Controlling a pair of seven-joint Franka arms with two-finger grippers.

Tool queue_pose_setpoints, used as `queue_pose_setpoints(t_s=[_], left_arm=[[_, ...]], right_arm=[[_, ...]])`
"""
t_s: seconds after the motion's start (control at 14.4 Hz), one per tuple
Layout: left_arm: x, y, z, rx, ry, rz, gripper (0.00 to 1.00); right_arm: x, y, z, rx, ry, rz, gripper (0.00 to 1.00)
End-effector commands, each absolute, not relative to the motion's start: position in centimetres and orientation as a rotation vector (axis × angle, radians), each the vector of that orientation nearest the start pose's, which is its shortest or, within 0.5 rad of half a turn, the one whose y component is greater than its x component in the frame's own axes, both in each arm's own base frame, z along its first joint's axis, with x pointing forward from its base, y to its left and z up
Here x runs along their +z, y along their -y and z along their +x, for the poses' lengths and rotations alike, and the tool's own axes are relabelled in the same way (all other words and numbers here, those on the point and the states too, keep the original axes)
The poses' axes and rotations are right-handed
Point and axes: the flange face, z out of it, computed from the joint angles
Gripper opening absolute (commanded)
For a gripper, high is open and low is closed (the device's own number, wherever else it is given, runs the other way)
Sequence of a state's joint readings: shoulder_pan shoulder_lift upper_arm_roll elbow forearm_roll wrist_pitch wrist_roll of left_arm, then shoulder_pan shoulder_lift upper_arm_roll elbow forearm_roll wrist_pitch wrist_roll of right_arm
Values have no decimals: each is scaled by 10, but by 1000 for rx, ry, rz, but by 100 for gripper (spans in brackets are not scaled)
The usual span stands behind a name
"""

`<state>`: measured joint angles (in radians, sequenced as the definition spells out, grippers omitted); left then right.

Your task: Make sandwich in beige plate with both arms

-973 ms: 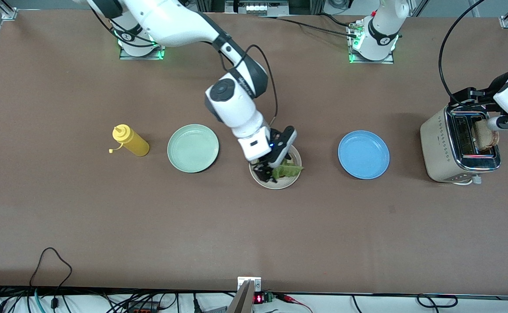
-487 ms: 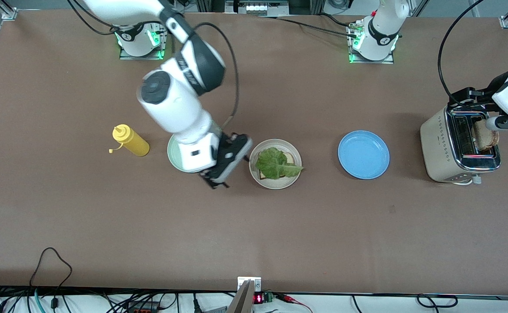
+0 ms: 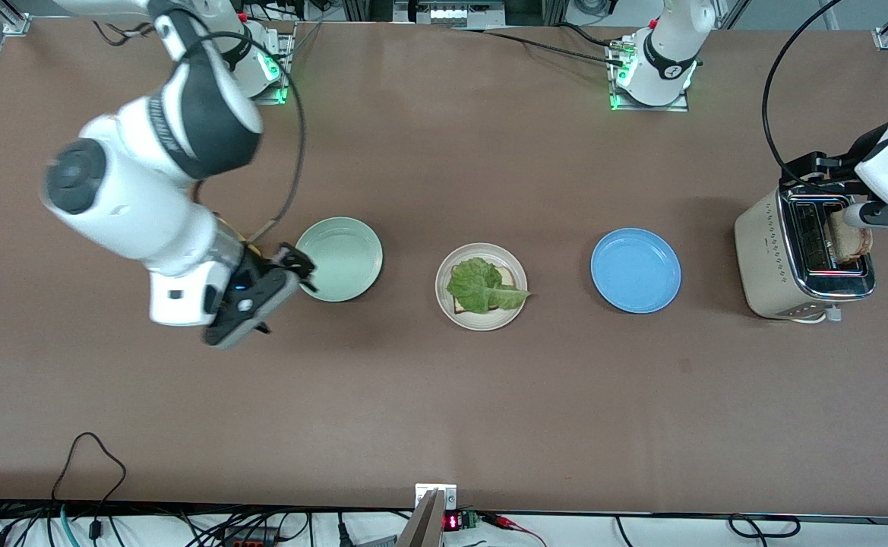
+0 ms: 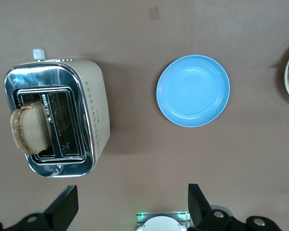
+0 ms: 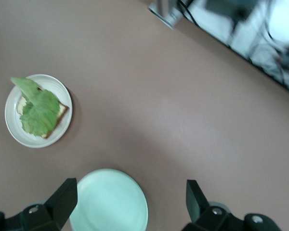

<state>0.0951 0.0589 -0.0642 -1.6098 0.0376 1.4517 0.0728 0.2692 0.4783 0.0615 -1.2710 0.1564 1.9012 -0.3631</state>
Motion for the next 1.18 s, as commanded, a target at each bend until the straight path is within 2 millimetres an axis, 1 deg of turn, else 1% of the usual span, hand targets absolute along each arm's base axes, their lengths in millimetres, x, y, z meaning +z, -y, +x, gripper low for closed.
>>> queue_pose_setpoints(t_s=[0.0, 0.07, 0.14, 0.21, 0.28, 0.35, 0.42, 0.49, 0.63, 0.76, 0.9, 1.04, 1.11], left_arm=[[569, -32, 553, 354, -56, -3105, 100], [567, -37, 553, 361, -49, -3102, 100], [566, -48, 553, 364, -28, -3106, 100], [561, -57, 554, 379, -21, -3107, 100], [556, -66, 555, 392, -26, -3110, 100], [554, -83, 554, 403, -21, -3118, 100], [543, -93, 554, 436, -41, -3123, 100], [539, -100, 553, 451, -56, -3128, 100], [525, -118, 555, 480, -48, -3136, 100], [516, -131, 556, 497, -18, -3136, 100], [501, -137, 558, 511, -26, -3085, 100], [495, -138, 558, 514, -38, -3068, 100], [490, -139, 559, 501, -53, -3066, 100]], right_arm=[[524, -198, 656, -126, 724, -2950, 100], [535, -182, 648, -100, 597, -3013, 100], [543, -166, 641, -70, 487, -3050, 100], [549, -152, 635, -45, 420, -3068, 100], [553, -131, 633, -25, 352, -3085, 100], [558, -112, 629, -7, 287, -3094, 100], [562, -93, 625, 10, 217, -3102, 100], [570, -77, 617, 19, 175, -3108, 100], [581, -55, 596, 20, 120, -3119, 100], [591, -43, 570, 20, 33, -3128, 100], [599, -42, 551, 11, -58, -3134, 100], [606, -43, 537, 3, -71, -3137, 100], [608, -44, 535, 1, -66, -3137, 100]])
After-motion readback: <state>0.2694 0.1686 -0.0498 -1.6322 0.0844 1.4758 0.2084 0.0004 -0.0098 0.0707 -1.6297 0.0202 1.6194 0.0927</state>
